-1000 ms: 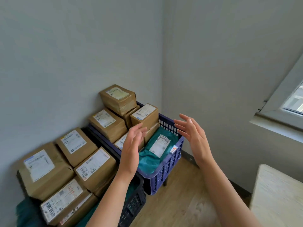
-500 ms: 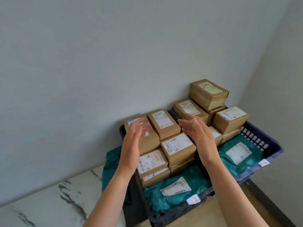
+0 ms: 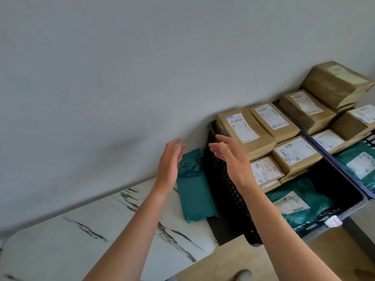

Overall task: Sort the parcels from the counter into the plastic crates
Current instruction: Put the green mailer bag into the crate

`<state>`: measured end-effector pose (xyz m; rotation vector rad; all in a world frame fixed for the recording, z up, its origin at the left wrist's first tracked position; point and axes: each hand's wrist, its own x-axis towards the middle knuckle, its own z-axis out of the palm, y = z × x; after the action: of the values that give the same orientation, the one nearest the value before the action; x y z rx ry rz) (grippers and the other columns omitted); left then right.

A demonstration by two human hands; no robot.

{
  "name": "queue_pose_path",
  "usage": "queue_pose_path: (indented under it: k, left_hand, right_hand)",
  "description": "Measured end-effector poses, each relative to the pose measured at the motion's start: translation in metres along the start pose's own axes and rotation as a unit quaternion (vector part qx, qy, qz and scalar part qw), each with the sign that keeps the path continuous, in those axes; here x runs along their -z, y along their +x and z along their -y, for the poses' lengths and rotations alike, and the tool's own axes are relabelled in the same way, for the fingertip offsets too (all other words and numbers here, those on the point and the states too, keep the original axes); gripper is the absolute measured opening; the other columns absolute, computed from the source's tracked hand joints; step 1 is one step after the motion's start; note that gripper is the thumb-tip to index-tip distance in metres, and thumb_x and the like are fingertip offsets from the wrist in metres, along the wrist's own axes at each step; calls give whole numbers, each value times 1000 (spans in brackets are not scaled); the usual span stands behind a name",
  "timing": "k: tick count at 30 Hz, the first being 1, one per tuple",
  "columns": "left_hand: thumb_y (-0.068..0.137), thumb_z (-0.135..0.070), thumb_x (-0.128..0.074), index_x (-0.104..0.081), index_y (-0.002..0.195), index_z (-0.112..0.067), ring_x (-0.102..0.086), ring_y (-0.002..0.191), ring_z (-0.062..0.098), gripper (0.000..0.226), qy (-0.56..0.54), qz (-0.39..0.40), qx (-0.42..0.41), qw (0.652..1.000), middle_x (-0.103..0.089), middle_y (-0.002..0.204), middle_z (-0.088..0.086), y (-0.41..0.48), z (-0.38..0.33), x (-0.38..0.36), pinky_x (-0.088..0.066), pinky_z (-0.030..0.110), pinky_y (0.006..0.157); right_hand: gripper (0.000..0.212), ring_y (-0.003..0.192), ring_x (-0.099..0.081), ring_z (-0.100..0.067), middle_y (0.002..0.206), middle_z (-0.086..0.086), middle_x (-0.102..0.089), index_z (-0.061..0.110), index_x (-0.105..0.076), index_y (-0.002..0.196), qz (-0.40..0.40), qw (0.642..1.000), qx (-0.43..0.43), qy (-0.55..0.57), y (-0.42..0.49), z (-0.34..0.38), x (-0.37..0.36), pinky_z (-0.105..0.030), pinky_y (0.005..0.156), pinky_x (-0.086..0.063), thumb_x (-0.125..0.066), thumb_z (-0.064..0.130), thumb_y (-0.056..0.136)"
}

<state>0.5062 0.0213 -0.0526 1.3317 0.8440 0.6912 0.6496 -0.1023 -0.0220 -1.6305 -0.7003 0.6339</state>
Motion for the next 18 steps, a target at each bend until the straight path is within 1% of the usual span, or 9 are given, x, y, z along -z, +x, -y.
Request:
queue_pose_path:
  k: [2,4,5,7,9,11,14,16,18]
  left_hand:
    - [105,-42,-49,-57,135,-23,-60,126,14,37,47,-11,51,998,-63,133,0,8,41,9,-46,27,105]
    - [110,-37,-48,-50,146,-21,-55,127,14,39,135,-11,106,985,-58,143,0,13,83,15,-43,30,103]
    - [110,-34,-48,-44,152,-18,-53,129,16,45,159,-7,141,977,-54,148,2,13,104,18,-42,33,105]
    - [109,-36,-49,-33,160,-14,-50,140,26,58,180,13,219,959,-47,158,9,13,141,22,-40,36,112]
    - [108,-40,-52,-27,163,-12,-45,146,31,67,180,32,293,939,-43,161,11,10,172,23,-38,36,112]
    - [107,-39,-55,-35,158,-10,-50,141,32,62,145,35,342,928,-48,158,11,5,197,20,-42,36,107]
    - [105,-32,-60,-59,130,-10,-66,111,25,34,61,11,366,929,-66,135,12,-1,221,12,-55,35,93]
    - [101,-34,-65,-61,122,-11,-68,100,20,31,37,-11,375,926,-71,116,7,-5,229,11,-58,33,82]
    - [98,-34,-70,-61,122,-11,-70,101,21,35,5,-30,384,923,-71,111,4,-10,232,15,-60,35,84]
  right_hand:
    - [30,116,-69,-11,115,7,-77,24,-62,137,7,998,-50,-43,3,-40,-25,-33,105,-52,-51,27,109]
    - [33,121,-64,-12,124,10,-72,25,-59,141,11,989,-102,-111,7,-81,-42,-17,94,-48,-51,30,109]
    - [37,124,-61,-15,132,6,-67,23,-54,146,13,981,-131,-145,9,-100,-49,-14,90,-46,-50,30,110]
    - [48,137,-51,-23,154,-5,-51,18,-41,156,29,959,-207,-193,12,-138,-58,-28,104,-46,-48,31,110]
    - [58,149,-39,-31,164,-12,-36,13,-28,162,53,928,-279,-241,11,-175,-64,-41,118,-35,-48,32,110]
    - [64,148,-40,-36,163,-19,-37,7,-24,162,64,905,-333,-259,8,-206,-66,-42,118,-36,-50,32,109]
    - [62,133,-57,-37,146,-22,-56,0,-42,151,45,900,-385,-200,3,-234,-68,-41,108,-48,-62,32,103]
    - [61,120,-65,-34,133,-18,-66,0,-56,142,44,897,-419,-136,1,-248,-68,-44,104,-54,-71,37,96]
    - [75,112,-70,-31,128,-15,-69,2,-59,139,40,895,-441,-46,-3,-254,-65,-47,100,-58,-83,45,82]
